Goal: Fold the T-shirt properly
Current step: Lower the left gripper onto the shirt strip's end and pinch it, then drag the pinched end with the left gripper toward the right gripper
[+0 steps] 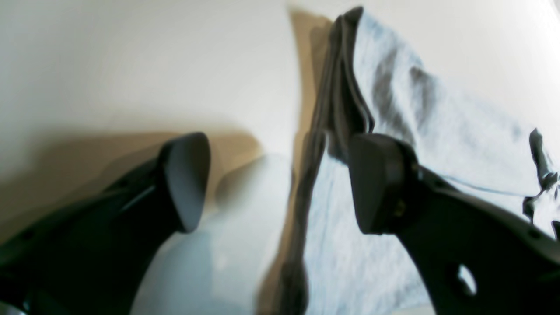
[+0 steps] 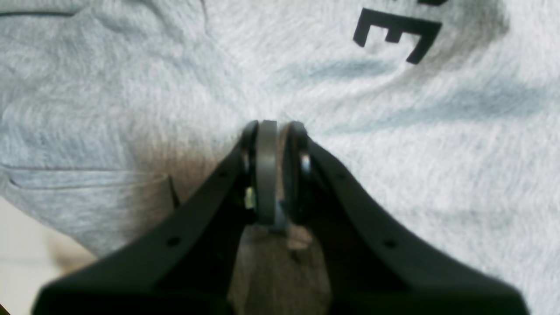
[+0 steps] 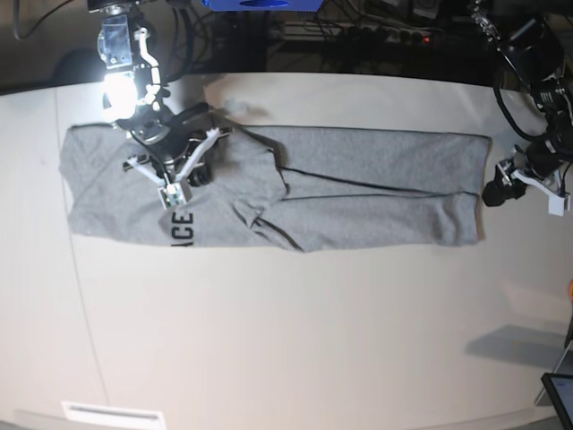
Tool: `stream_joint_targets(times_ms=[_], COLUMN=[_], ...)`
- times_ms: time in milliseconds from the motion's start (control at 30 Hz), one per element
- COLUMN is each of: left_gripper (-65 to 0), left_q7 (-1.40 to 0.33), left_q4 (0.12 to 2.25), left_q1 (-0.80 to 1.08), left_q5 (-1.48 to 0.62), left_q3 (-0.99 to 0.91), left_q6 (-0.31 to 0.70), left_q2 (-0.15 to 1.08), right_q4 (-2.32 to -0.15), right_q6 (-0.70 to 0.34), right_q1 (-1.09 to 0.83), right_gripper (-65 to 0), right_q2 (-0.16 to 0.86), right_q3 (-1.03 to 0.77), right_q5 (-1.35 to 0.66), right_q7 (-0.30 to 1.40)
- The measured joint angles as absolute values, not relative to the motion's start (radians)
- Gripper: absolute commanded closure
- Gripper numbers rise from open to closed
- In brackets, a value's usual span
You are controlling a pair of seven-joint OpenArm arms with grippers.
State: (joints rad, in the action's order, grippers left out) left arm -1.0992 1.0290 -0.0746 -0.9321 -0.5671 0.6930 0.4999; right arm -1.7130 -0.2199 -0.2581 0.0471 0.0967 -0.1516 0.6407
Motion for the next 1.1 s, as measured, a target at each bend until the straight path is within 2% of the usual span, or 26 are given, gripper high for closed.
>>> stream_joint_targets(times_ms=[333,533,600,767,967,1033,1100], left_gripper=[-48.7,-48.0,-42.0,-19.3,-6.9,0.0,0.0], left_q7=[-1.058,-1.034,-1.019,-1.028,-1.036,-1.04,-1.043], left_q4=[1.039,1.04,1.041,1.038,1.036,1.036,1.036], left_q1=[-0.113,-0.107,-0.093,-0.086,-0.083,-0.083,-0.083], left_q5=[-0.968,-0.989,-1.005,-0.993,-0.992,-0.992,-0.989], left_q3=[-0.341,-0.294,-0.296,-0.295,-0.296,-0.296,-0.297], left_q6=[0.705,0.709,0.709,0.709,0.708,0.708,0.708], left_q2=[0.487,0.475,0.465,0.461,0.46,0.46,0.46], right_q4=[-1.713,-1.713,-1.713,-1.713,-1.713,-1.713,-1.713], right_q6=[-0.22,-0.22,-0.22,-0.22,-0.22,-0.22,-0.22], right_q1=[-0.258,-0.258,-0.258,-0.258,-0.258,-0.258,-0.258], right_gripper=[-6.5,-6.5,-6.5,-6.5,-6.5,-6.5,-6.5], right_q2=[0.047,0.047,0.047,0.047,0.047,0.047,0.047], right_q3=[0.096,0.096,0.096,0.096,0.096,0.096,0.096], right_q5=[-0.151,-0.151,-0.151,-0.151,-0.151,-0.151,-0.151], right_q7=[0.641,0.641,0.641,0.641,0.641,0.641,0.641])
